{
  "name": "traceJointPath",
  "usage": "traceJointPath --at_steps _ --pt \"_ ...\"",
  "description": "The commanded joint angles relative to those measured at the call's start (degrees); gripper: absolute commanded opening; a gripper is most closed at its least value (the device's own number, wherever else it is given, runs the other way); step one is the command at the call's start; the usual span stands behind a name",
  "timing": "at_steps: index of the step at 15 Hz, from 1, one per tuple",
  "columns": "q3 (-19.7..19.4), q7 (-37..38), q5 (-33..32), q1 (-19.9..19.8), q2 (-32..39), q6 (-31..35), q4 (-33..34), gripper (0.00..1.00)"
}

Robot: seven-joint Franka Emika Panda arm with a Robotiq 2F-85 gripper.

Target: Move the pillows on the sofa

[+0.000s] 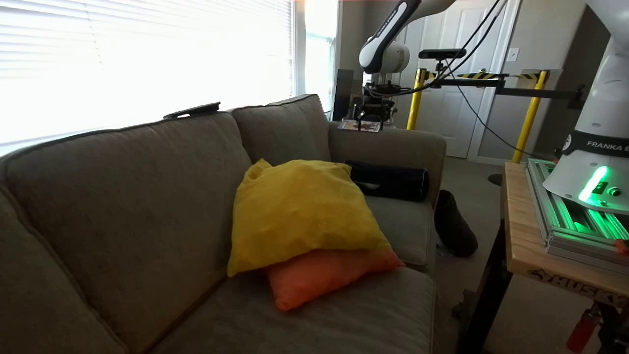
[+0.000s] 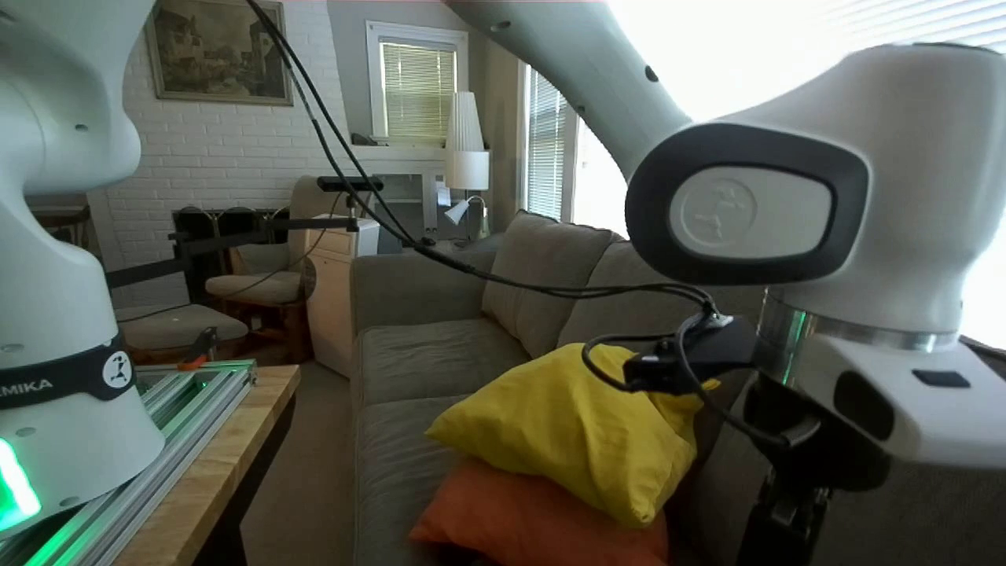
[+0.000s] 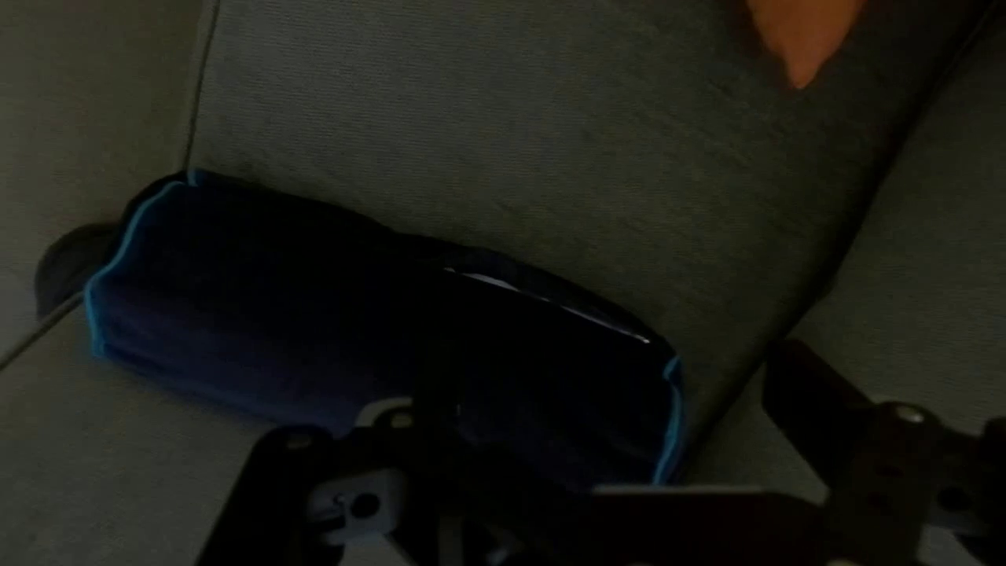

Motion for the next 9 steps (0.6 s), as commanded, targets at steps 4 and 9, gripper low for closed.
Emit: traceJointPath --at_steps 4,9 --pt "-2.4 5.0 -0.5 0.1 3.8 -1.1 2.6 1.0" --pt "-2.6 2.4 -3.3 0.2 8.9 -1.9 7.3 1.0"
